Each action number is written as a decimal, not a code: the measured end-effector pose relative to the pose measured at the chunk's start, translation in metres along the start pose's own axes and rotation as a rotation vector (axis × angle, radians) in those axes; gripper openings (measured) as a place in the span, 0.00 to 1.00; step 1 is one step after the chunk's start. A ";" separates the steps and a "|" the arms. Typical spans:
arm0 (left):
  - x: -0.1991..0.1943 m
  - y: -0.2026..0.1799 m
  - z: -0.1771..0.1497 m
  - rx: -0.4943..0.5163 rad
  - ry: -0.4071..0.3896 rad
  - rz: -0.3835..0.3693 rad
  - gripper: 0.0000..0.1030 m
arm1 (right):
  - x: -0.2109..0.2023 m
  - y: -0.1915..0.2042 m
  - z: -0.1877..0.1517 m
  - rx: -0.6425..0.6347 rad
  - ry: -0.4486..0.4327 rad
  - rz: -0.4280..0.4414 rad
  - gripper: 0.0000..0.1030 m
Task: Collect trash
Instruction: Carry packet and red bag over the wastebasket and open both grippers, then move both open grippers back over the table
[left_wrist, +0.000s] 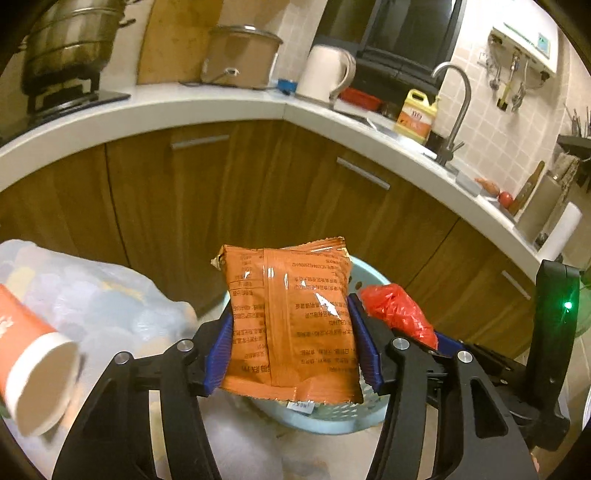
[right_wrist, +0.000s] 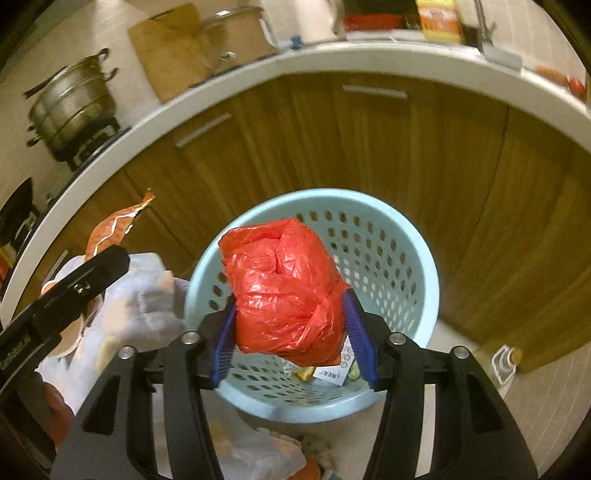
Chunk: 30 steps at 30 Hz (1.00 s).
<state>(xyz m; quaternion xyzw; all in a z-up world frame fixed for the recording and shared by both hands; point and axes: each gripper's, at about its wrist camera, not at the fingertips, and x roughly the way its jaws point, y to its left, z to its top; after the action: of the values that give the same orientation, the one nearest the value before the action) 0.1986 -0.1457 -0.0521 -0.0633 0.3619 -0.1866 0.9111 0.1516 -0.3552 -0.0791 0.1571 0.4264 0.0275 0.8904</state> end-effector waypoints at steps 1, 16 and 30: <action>0.005 -0.001 0.000 0.006 0.014 -0.001 0.61 | 0.007 -0.006 0.001 0.017 0.014 0.000 0.55; 0.011 0.014 -0.011 -0.021 0.060 0.016 0.64 | 0.006 -0.006 -0.004 0.006 0.013 0.019 0.55; -0.088 0.041 -0.016 -0.048 -0.076 0.103 0.70 | -0.040 0.067 -0.013 -0.111 -0.069 0.143 0.55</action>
<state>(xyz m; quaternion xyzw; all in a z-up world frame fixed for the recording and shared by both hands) 0.1409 -0.0739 -0.0185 -0.0732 0.3344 -0.1282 0.9308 0.1217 -0.2959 -0.0367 0.1384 0.3811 0.1090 0.9076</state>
